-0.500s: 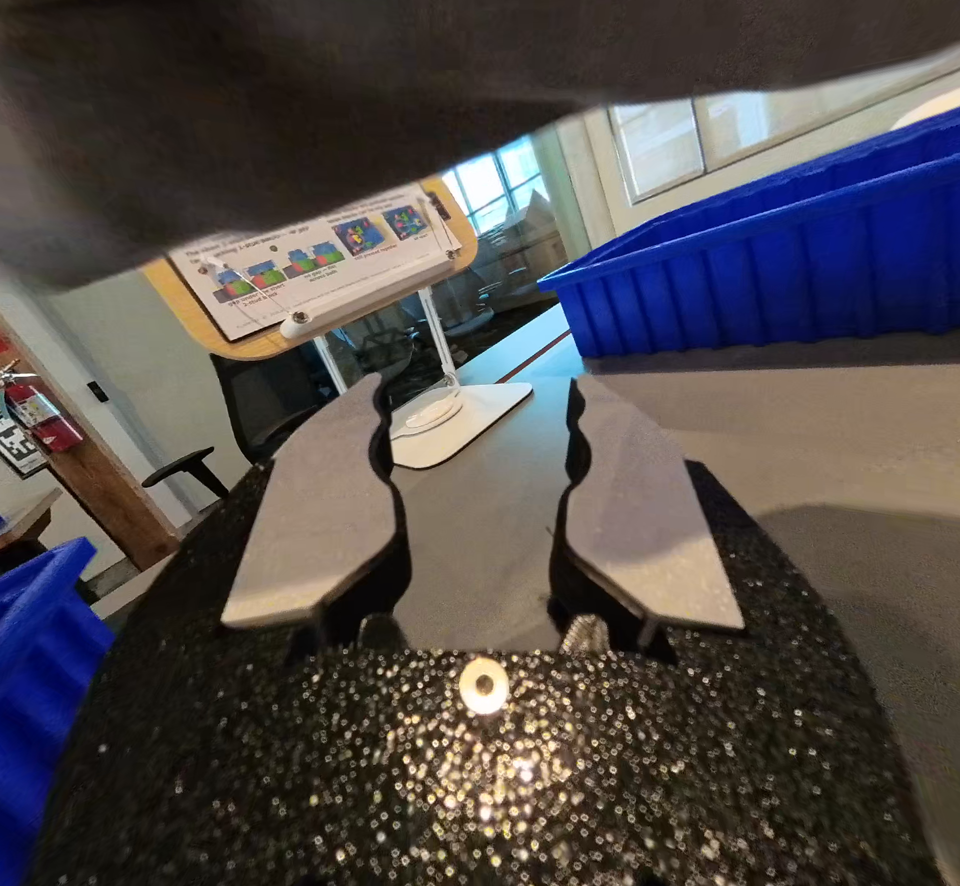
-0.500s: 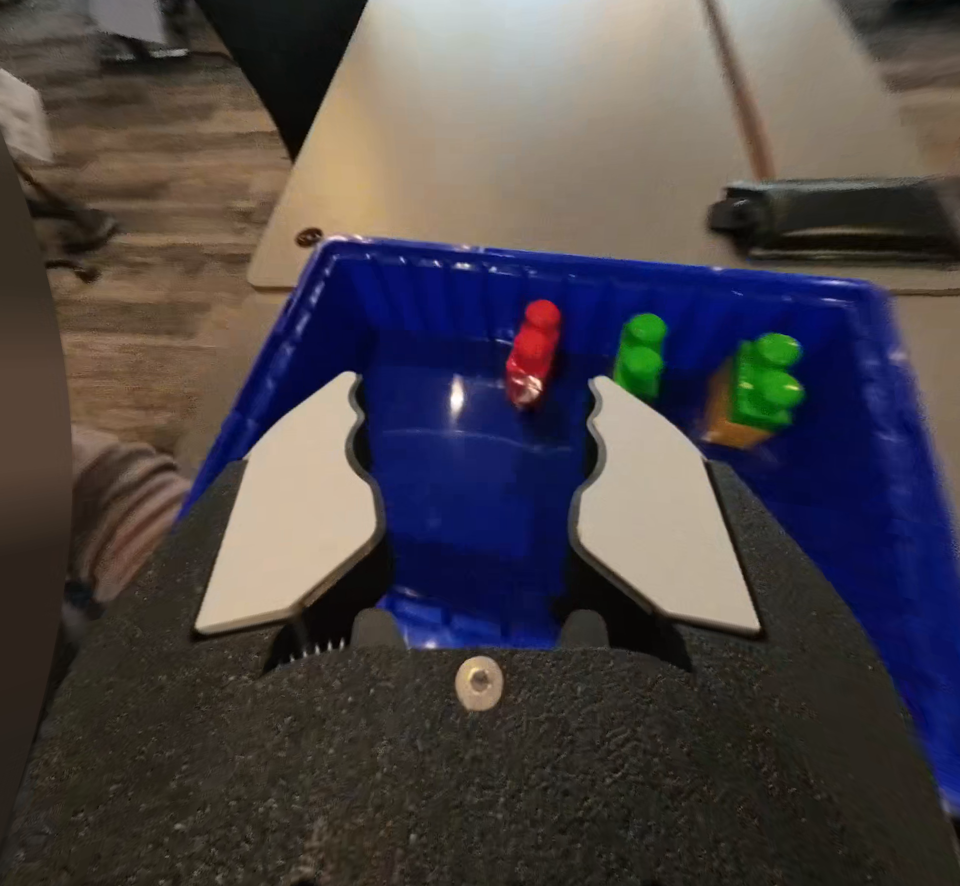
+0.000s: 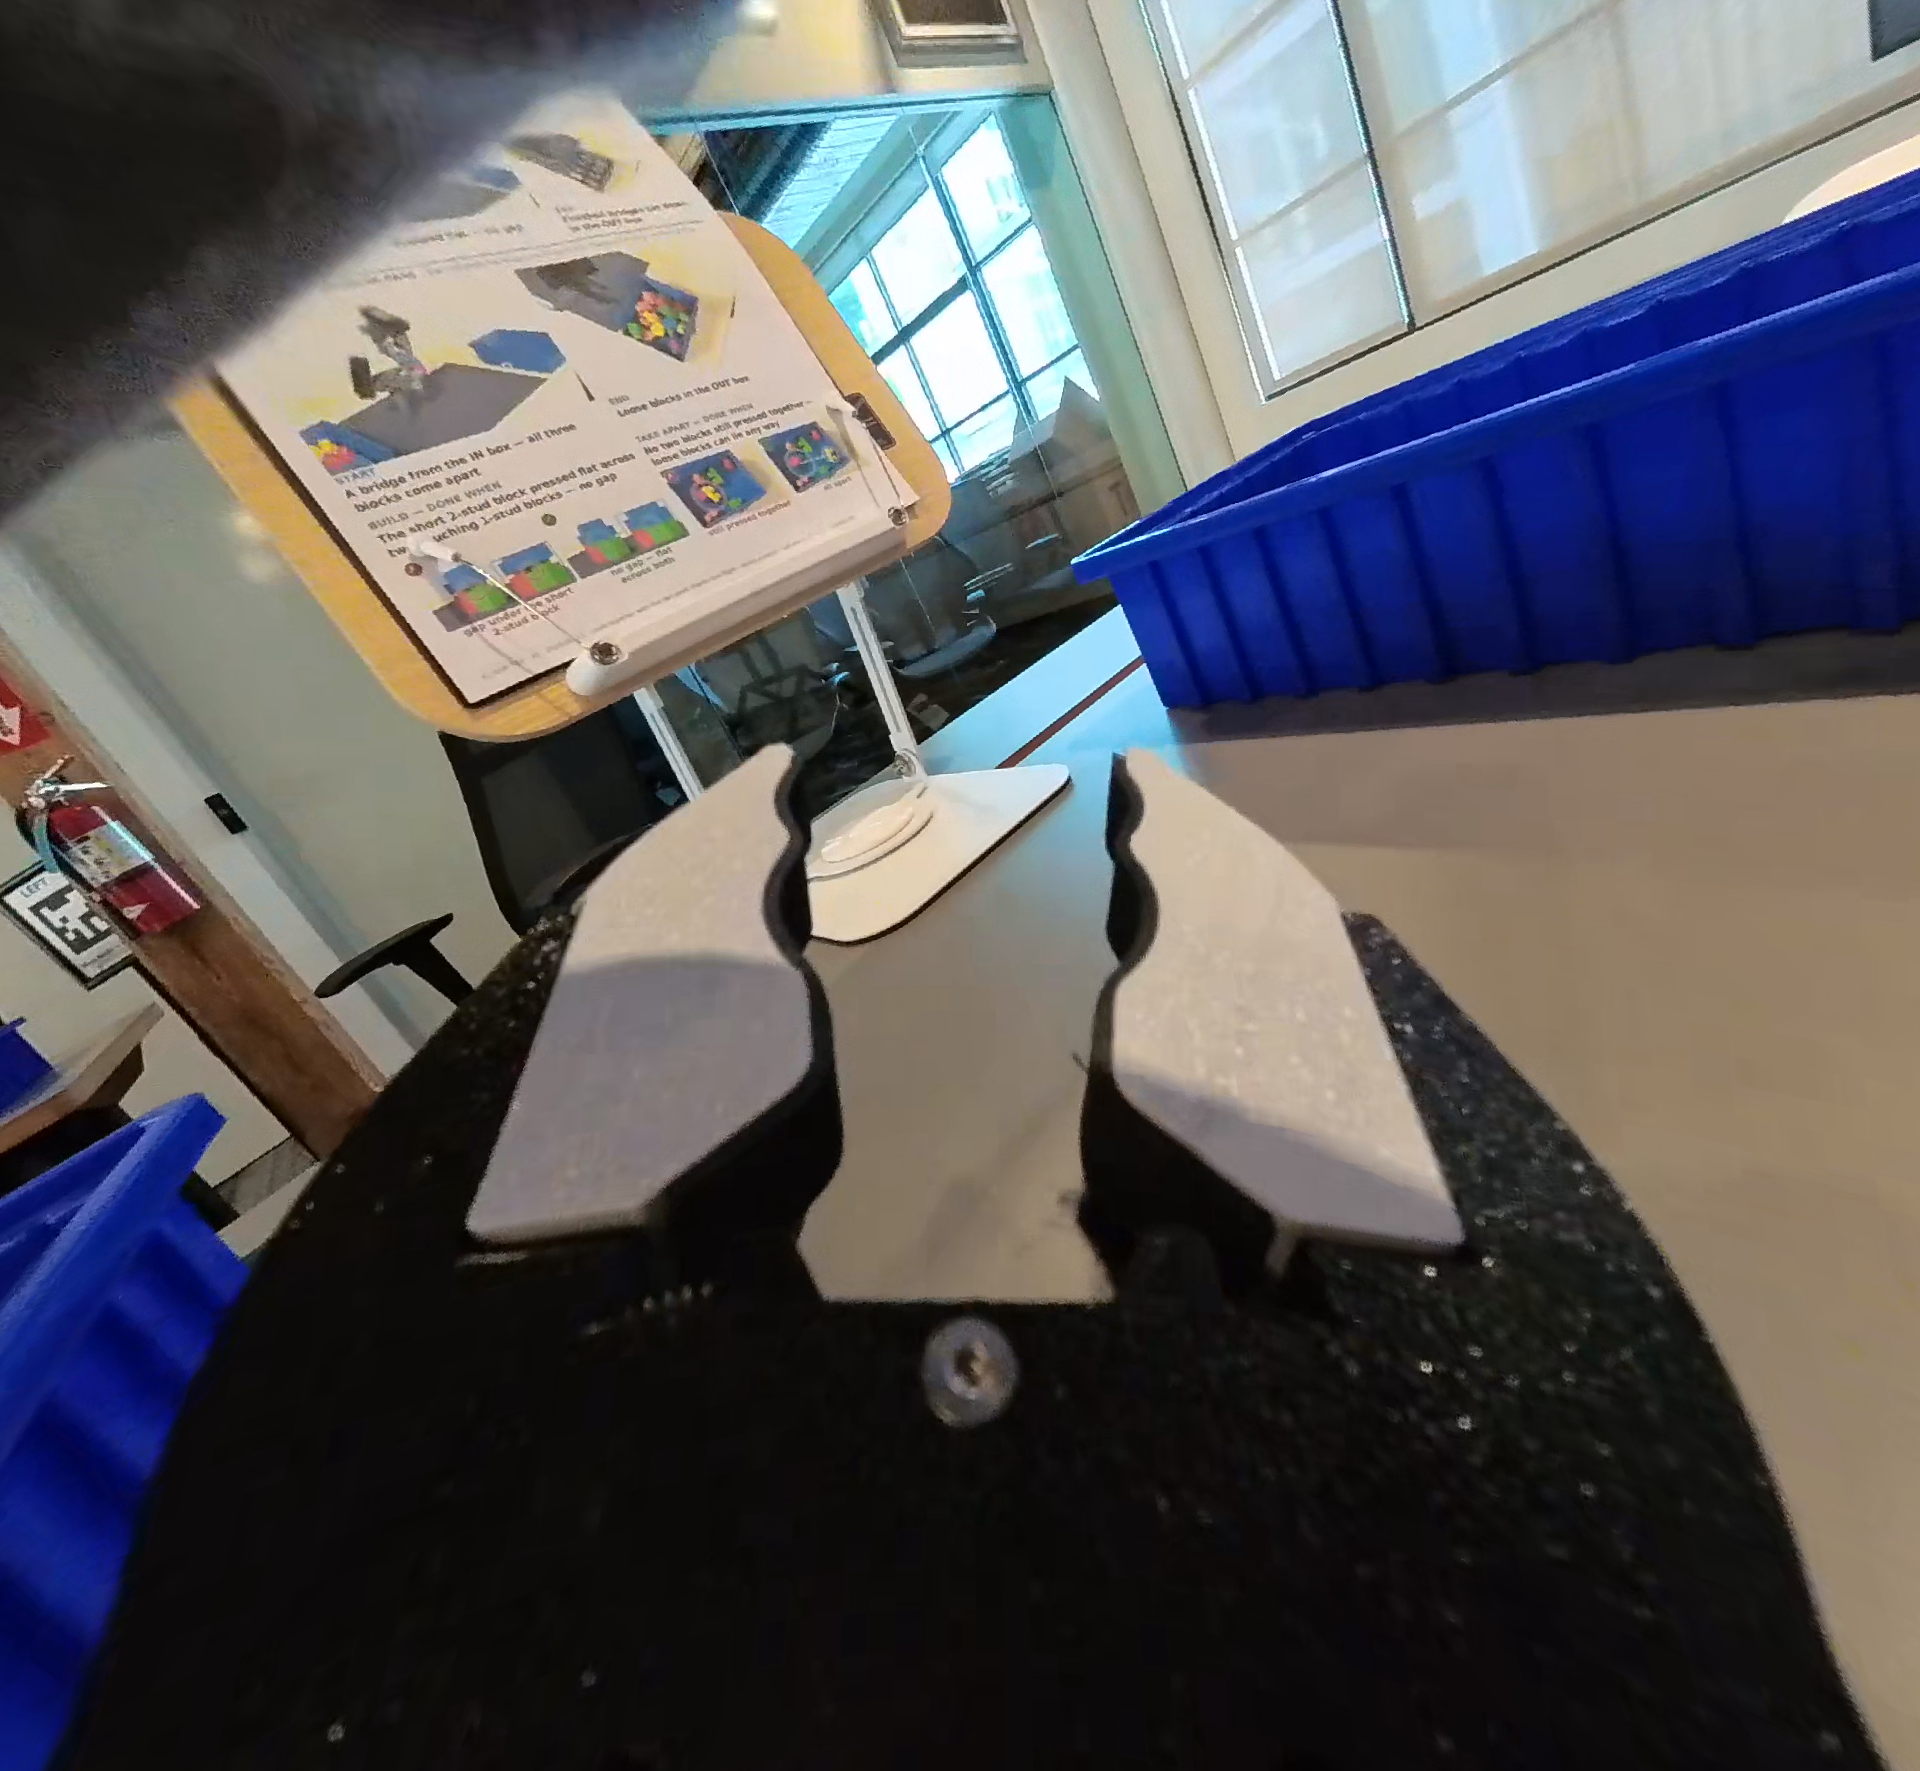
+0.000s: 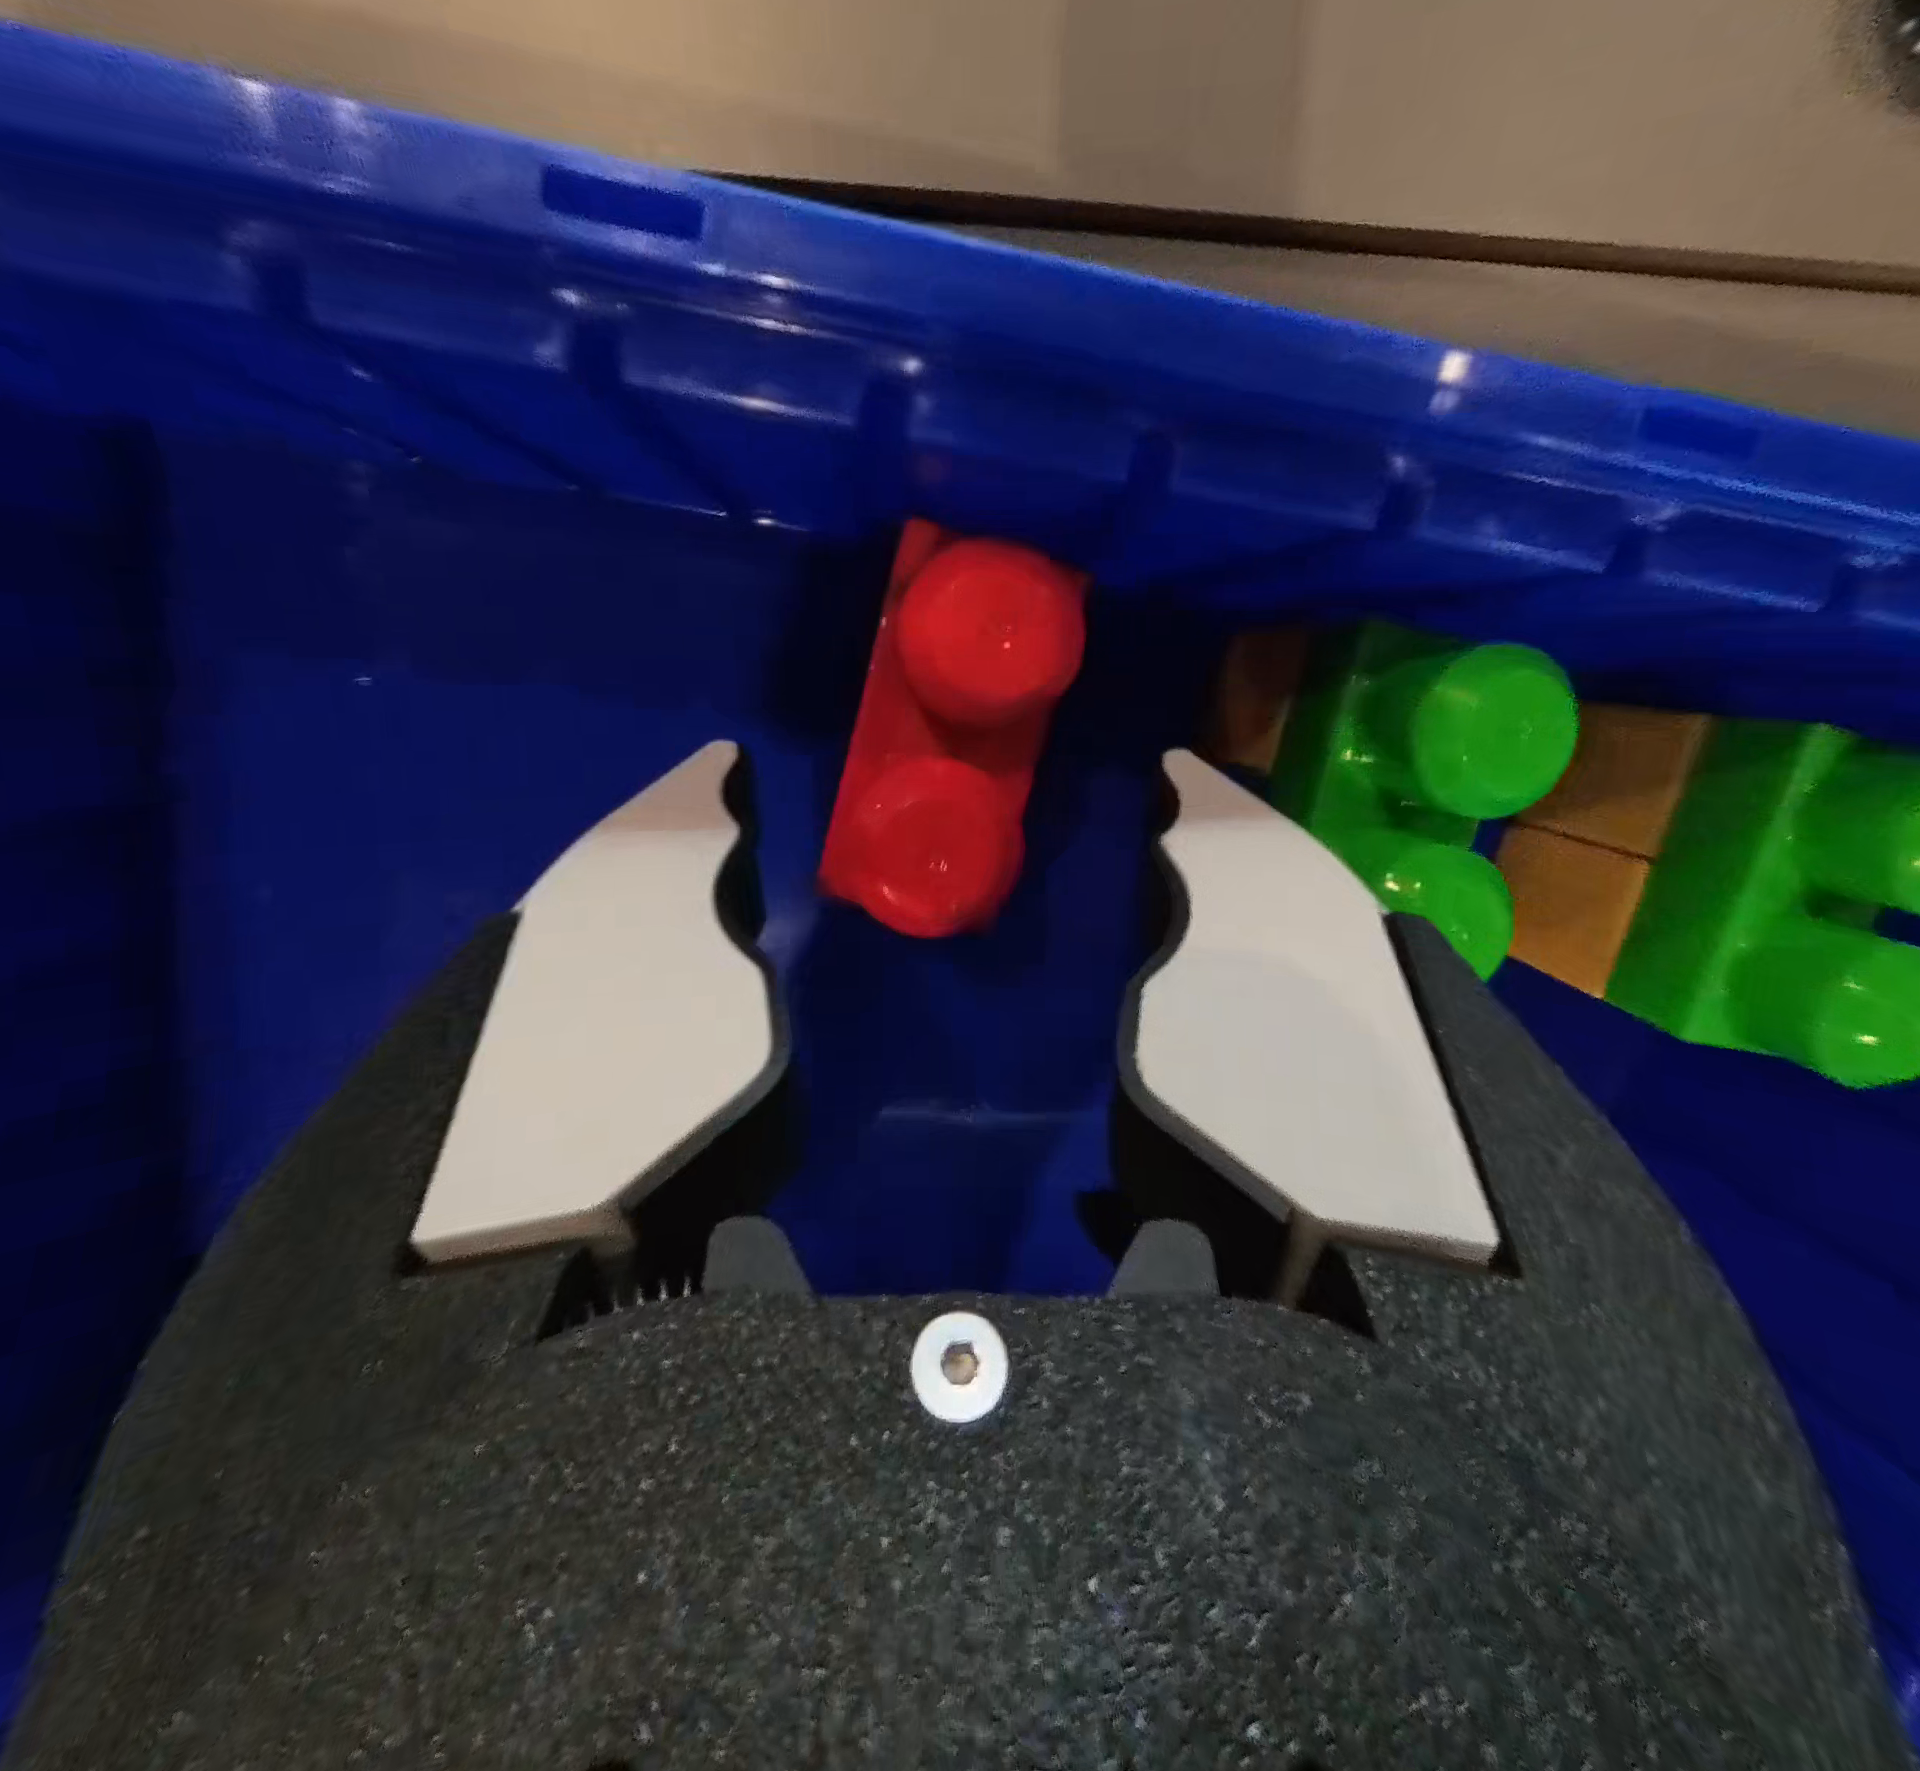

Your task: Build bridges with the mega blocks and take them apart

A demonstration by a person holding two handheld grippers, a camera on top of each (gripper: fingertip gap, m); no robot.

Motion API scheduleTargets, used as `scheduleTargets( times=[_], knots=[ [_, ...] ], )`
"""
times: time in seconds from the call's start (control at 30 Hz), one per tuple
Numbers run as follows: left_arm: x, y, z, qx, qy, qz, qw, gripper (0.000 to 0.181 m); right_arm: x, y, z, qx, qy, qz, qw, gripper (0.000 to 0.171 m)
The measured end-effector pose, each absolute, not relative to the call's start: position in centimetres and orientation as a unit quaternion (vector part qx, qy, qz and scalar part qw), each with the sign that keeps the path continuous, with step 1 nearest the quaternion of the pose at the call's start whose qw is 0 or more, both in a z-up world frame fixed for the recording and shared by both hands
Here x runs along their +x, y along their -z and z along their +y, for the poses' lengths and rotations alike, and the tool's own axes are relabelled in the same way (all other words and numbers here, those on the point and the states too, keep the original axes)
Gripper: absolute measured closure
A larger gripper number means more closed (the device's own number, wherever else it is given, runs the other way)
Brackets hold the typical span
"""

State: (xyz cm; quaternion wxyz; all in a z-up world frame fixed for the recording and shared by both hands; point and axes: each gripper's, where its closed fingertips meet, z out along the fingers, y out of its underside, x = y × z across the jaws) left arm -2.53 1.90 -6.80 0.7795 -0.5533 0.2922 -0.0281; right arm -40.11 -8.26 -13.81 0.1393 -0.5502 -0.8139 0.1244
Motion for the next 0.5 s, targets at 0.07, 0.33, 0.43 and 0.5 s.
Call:
scheduleTargets(
  times=[0.07,0.33,0.43,0.5],
  knots=[
    [-2.7,6.6,1.8,-0.549,0.025,0.289,0.784,0.128,-40.1,14.1,-8.4,-0.536,-0.113,-0.823,0.147,0.131],
    [-3.1,6.5,2.0,-0.553,0.036,0.275,0.786,0.128,-34.4,6.4,-8.2,-0.520,-0.194,-0.810,0.186,0.135],
    [-3.3,6.2,2.0,-0.553,0.050,0.263,0.789,0.131,-29.0,-0.3,-6.1,-0.531,-0.281,-0.754,0.264,0.135],
    [-3.5,6.2,2.1,-0.556,0.061,0.254,0.789,0.133,-24.3,-3.8,-3.5,-0.532,-0.291,-0.716,0.345,0.135]
  ],
)
